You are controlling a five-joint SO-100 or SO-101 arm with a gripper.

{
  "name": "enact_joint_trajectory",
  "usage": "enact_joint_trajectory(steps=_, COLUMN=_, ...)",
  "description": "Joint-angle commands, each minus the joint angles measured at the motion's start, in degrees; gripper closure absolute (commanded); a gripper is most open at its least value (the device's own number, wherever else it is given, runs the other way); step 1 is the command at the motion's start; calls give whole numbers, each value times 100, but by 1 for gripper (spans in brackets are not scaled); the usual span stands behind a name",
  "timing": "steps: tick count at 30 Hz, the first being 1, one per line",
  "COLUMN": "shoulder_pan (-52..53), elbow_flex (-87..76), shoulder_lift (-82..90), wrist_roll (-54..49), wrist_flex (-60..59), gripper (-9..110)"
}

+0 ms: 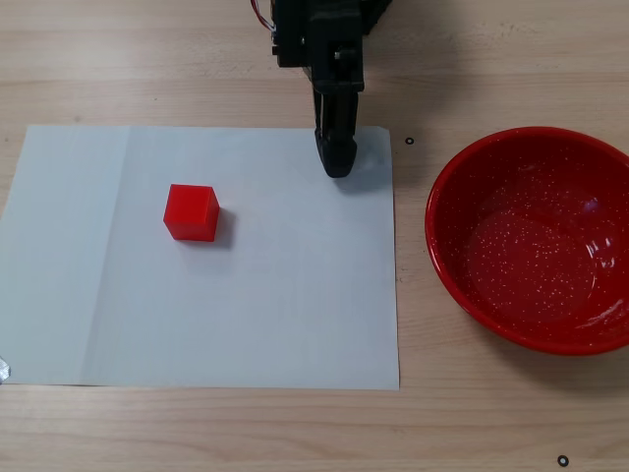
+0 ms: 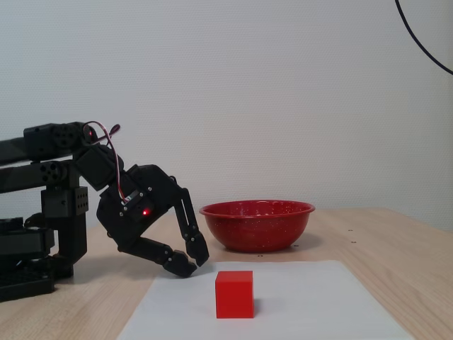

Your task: Grasp the red cube and put it in the red bowl.

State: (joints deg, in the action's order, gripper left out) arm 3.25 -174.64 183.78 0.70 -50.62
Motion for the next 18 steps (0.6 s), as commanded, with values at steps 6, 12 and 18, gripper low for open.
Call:
enact_joint_trajectory(steps=6, shoulder_pan=-237, elbow_flex=1644, shoulder_lift=-1081, wrist_roll=422, wrist_flex=-598, gripper=101)
enact_joint_trajectory(steps=12, shoulder_pan=-519, elbow_flex=2584, shoulder_lift=-1837, wrist_roll=606, wrist_flex=-958, gripper=101)
enact_joint_trajectory(steps=18, shoulder_pan=-809, elbow_flex=3647, shoulder_lift=-2689, wrist_roll=861, wrist_flex=-1600, gripper=101)
